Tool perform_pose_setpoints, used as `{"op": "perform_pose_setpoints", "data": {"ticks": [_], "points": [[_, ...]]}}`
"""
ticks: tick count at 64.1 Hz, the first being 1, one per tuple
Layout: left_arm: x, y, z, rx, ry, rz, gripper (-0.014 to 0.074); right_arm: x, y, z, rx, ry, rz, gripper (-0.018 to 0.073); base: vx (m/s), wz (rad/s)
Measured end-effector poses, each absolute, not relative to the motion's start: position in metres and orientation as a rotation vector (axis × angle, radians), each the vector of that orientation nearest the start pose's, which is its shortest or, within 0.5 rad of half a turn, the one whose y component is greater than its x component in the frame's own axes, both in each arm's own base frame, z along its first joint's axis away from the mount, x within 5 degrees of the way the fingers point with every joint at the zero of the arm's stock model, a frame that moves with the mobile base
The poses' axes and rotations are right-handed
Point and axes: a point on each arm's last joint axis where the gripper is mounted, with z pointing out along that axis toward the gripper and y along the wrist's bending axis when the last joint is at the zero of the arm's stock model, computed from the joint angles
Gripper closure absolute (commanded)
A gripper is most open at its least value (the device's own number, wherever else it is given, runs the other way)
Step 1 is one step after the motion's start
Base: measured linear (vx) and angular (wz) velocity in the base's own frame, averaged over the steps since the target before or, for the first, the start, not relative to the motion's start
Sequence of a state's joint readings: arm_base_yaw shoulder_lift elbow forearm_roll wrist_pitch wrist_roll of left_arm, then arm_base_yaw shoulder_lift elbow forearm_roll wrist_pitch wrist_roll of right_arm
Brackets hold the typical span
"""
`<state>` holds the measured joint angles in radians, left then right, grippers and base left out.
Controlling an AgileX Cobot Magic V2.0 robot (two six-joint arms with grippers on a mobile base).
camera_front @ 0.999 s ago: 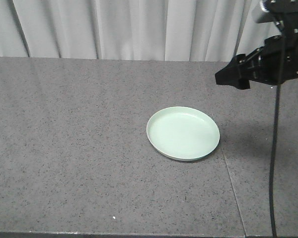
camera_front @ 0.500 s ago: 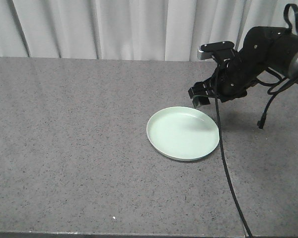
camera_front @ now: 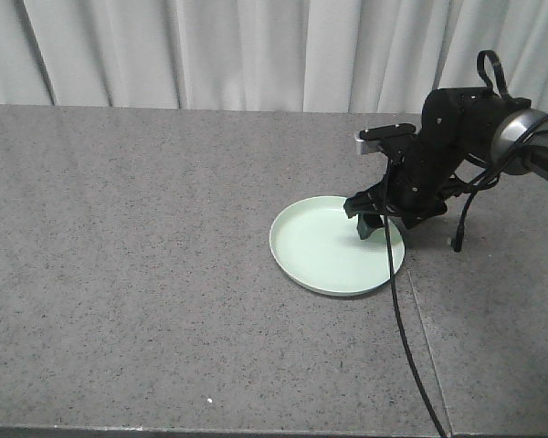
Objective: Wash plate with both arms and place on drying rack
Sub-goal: 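Reach the right gripper down to the rim of the pale green plate, then grip the plate rim with the right gripper and lift it up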
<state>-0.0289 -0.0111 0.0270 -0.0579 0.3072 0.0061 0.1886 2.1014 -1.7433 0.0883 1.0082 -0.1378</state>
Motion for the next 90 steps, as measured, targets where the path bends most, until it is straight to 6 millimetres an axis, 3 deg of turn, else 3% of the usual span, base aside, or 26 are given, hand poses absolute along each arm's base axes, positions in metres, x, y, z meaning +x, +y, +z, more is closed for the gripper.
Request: {"op": "perform_pose_setpoints", "data": {"ticks": [10,26,44,51,59,72,79,90], "points": [[0.054,-0.003,0.177,-0.006,1.807,-0.071,0.0603,0.439,0.091,0.213,-0.415,2.843,0.128,0.0239,0.0,0.0],[0.054,-0.003,0.177,-0.006,1.807,-0.071,0.0603,0.438,0.09,0.211,-0.422,2.862,0.115,0.0575,0.0,0.0],[0.054,-0.003,0.177,-0.006,1.807,-0.071,0.0603,0.438,0.09,0.216,-0.408,2.853,0.126,0.0567,0.0,0.0],[0.054,-0.003,0.177,-0.006,1.807,-0.071,0.0603,0.435,0.092,0.227,-0.426,2.823,0.152,0.0565,0.0,0.0],[0.054,-0.003,0.177,-0.006,1.807,-0.071,0.0603,0.428,0.095,0.259,-0.426,2.721,0.232,0.0564,0.0,0.0],[0.054,-0.003,0.177,-0.006,1.807,-0.071,0.0603,0.398,0.098,0.336,-0.445,2.499,0.394,0.0564,0.0,0.0],[0.054,-0.003,0.177,-0.006,1.807,-0.071,0.0603,0.369,0.097,0.383,-0.453,2.387,0.442,0.0564,0.0,0.0],[0.054,-0.003,0.177,-0.006,1.807,-0.071,0.0603,0.306,0.09,0.452,-0.474,2.22,0.487,0.0564,0.0,0.0]]}}
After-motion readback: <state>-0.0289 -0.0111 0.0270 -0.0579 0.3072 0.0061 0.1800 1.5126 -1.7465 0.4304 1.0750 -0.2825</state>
